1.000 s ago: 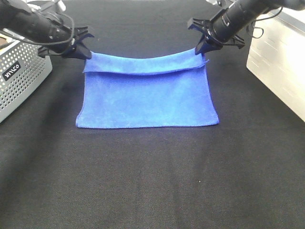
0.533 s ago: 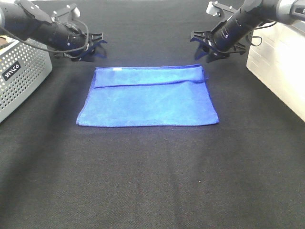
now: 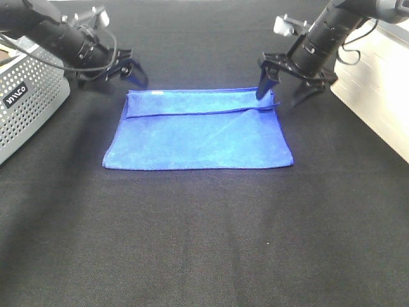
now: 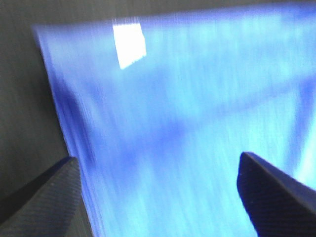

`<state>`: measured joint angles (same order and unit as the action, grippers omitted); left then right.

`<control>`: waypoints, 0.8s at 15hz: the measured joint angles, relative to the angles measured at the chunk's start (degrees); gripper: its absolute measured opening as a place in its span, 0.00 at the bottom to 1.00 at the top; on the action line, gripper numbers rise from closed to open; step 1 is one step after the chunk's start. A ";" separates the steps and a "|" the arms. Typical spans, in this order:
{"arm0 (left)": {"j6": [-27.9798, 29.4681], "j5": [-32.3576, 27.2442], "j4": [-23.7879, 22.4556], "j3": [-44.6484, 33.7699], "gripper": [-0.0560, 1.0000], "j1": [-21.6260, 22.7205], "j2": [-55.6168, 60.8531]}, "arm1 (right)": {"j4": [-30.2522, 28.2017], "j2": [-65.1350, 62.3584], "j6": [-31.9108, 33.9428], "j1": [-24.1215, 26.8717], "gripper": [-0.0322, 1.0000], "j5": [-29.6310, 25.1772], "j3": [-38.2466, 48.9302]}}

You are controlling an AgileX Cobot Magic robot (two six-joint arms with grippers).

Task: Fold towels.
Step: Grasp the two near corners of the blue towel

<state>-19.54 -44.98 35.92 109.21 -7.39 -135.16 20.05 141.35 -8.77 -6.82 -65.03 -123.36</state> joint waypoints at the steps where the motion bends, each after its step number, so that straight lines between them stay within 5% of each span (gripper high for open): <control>1: 1.15 -3.44 -0.40 -0.52 0.82 0.29 0.06 | 0.52 0.00 0.40 0.00 0.77 -2.75 0.00; 4: 2.75 -5.67 -0.69 -6.47 0.80 0.40 2.58 | 2.98 -0.52 1.89 0.00 0.74 -4.07 0.52; 8: 4.35 -2.75 -0.40 -22.40 0.79 1.09 10.31 | -0.69 -9.00 2.92 0.00 0.74 -3.90 13.98; 12: 4.41 -1.43 -0.40 -27.90 0.79 1.09 10.66 | 0.46 -16.62 1.89 0.00 0.74 9.34 33.12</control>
<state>-15.13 -46.41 35.52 81.30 -6.30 -124.50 20.51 124.73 -6.88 -6.82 -55.69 -90.24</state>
